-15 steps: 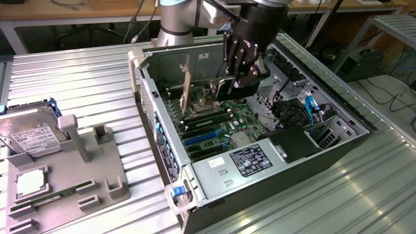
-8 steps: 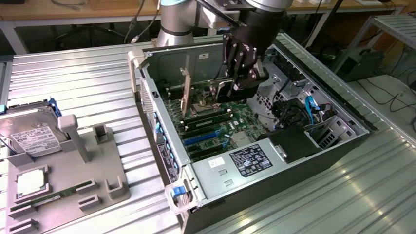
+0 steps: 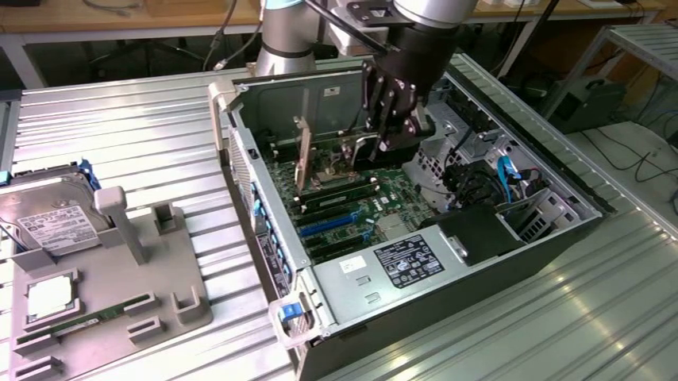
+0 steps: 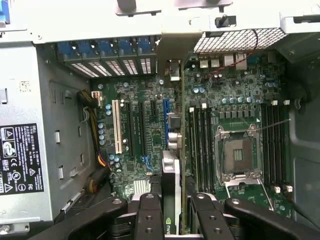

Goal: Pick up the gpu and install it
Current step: 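Insert the gpu into the slot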

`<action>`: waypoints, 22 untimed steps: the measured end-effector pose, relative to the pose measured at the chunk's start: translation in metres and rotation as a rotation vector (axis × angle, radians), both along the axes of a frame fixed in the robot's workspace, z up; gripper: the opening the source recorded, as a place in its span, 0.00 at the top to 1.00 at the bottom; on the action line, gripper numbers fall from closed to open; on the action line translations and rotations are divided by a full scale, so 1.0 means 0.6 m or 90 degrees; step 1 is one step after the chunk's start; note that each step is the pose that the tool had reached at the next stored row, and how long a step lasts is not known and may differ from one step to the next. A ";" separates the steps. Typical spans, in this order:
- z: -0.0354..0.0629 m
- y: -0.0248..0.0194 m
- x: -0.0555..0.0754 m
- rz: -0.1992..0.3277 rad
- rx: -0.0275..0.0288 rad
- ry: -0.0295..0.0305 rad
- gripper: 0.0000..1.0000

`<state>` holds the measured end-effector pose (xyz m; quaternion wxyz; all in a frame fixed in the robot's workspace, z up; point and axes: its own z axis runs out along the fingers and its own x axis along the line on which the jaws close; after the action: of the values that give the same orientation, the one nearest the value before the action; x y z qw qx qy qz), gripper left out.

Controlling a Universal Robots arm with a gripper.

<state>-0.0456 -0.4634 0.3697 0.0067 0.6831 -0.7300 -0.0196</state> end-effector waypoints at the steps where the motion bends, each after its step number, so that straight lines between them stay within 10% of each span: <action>1: -0.002 -0.0001 0.000 0.000 0.0001 -0.0001 0.73; 22: -0.053 0.0075 -0.002 0.060 0.0003 0.0000 0.73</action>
<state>-0.0471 -0.4589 0.3379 0.0075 0.7166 -0.6972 -0.0195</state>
